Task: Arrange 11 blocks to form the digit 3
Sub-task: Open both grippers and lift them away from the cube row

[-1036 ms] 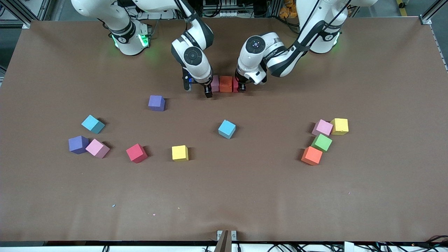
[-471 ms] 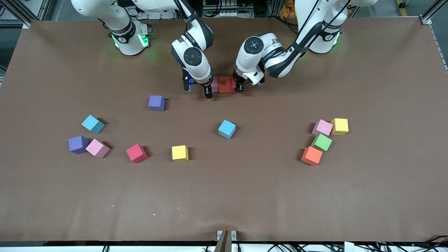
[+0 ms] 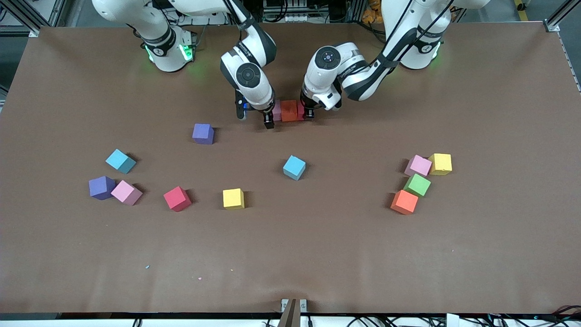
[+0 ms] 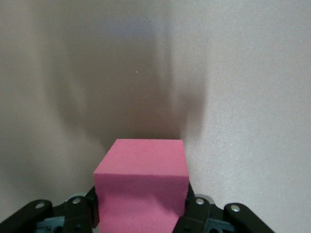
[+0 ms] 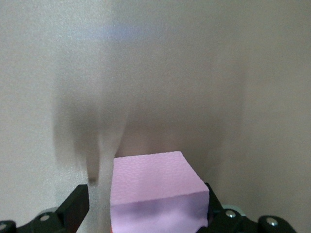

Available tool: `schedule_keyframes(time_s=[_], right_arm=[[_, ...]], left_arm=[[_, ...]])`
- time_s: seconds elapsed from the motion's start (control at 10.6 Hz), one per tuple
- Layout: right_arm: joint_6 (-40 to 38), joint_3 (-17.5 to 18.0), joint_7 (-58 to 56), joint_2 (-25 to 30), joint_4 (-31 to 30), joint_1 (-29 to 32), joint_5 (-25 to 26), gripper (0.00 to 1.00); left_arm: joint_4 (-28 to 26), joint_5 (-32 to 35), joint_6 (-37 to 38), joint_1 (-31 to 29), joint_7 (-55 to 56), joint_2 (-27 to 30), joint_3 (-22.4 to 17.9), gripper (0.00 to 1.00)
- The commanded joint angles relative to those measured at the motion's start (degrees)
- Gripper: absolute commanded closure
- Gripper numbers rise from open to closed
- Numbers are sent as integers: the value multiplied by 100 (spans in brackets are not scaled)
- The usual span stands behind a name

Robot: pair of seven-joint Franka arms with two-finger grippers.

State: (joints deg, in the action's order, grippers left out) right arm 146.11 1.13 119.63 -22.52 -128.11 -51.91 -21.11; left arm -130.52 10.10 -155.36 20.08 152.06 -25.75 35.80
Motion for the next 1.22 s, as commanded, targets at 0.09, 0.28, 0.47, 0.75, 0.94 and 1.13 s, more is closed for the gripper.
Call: schedule_keyframes(time_s=[0.09, 0.28, 0.47, 0.75, 0.94, 1.13], right_arm=[[-336, 36, -19, 292, -56, 58, 10, 0], [-460, 36, -19, 397, -56, 67, 10, 0], [-469, 45, -10, 494, -56, 58, 10, 0], [-776, 36, -19, 749, -56, 137, 10, 0], [-909, 36, -27, 828, -3, 190, 10, 0], [-927, 36, -158, 907, 32, 312, 10, 0]], left_arm=[[62, 194, -56, 49, 175, -62, -29, 100], [123, 194, -56, 49, 175, -167, -38, 100], [176, 194, -56, 49, 175, -220, -38, 100], [220, 194, -47, 49, 166, -238, -38, 100], [229, 220, -12, 58, 131, -255, -38, 29], [246, 369, 23, 40, 148, -212, -38, 0]])
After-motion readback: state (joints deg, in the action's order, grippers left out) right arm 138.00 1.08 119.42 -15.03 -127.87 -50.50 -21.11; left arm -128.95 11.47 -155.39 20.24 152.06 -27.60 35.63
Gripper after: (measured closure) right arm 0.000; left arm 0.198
